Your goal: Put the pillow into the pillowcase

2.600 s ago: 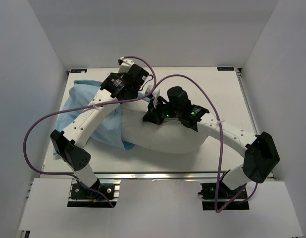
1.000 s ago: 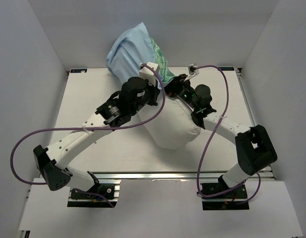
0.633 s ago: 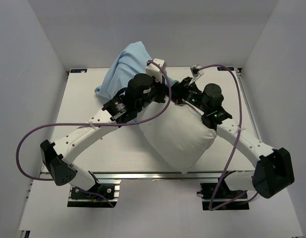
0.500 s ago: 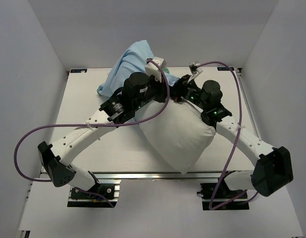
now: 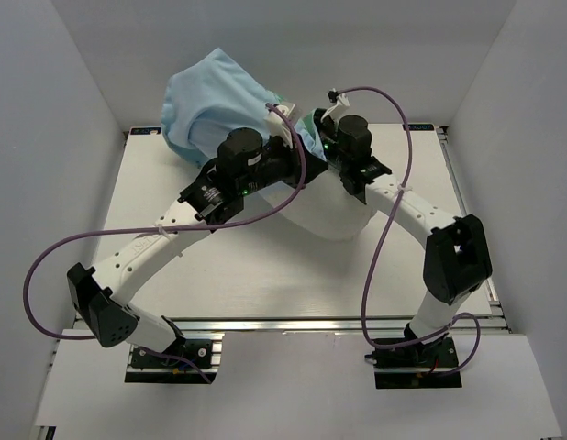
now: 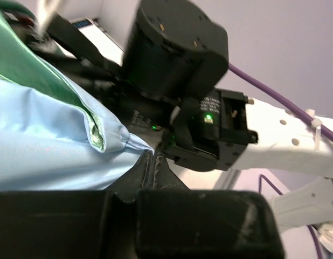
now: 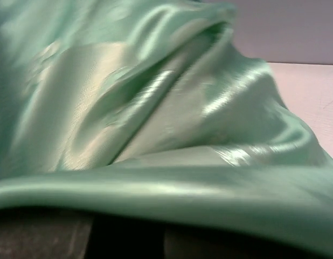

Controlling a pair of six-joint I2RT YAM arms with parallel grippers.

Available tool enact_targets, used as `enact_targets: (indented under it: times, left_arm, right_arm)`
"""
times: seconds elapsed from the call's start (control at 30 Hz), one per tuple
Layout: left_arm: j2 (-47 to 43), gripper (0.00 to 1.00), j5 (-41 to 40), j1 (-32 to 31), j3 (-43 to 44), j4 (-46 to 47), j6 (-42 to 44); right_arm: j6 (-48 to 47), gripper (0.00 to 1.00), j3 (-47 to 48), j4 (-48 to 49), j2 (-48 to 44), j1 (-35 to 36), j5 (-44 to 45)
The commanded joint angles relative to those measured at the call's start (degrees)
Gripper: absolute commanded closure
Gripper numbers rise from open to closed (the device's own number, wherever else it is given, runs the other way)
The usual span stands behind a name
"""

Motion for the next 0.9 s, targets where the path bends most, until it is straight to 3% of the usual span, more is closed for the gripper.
enact_targets:
  times: [0.0, 0.07, 0.23, 0.5, 0.6, 0.87]
  left_arm:
    - [-3.53, 1.00, 21.79, -4.32, -0.84, 6.82, -7.23]
    - [-2.74, 1.00, 21.02, -4.41, -0.06, 6.13, -6.71]
    - [-1.78, 1.00, 7.66, -4.23, -0.06, 0.59, -5.12]
    - [-0.10, 1.00, 5.55, -2.83, 5.56, -2.74, -2.93]
    - [1.38, 1.00, 1.59, -2.39, 7.23, -4.51, -1.35]
    - [10.34, 1.00, 7.64, 1.03, 9.52, -5.05, -1.26]
  right_arm:
    - [2.64, 1.00, 6.62, 3.42, 1.89, 1.01, 10.86]
    - [1.24, 1.00, 7.59, -0.19, 1.72, 2.06, 11.48]
    - [1.23, 1.00, 0.13, 2.09, -4.69, 3.03, 13.50]
    - [1.23, 1.00, -0.76, -8.00, -12.78, 2.68, 9.12]
    - [1.40, 1.00, 1.62, -13.55, -11.47, 1.89, 7.71]
    - [11.59, 1.00, 5.21, -12.85, 2.57, -6.71, -8.27]
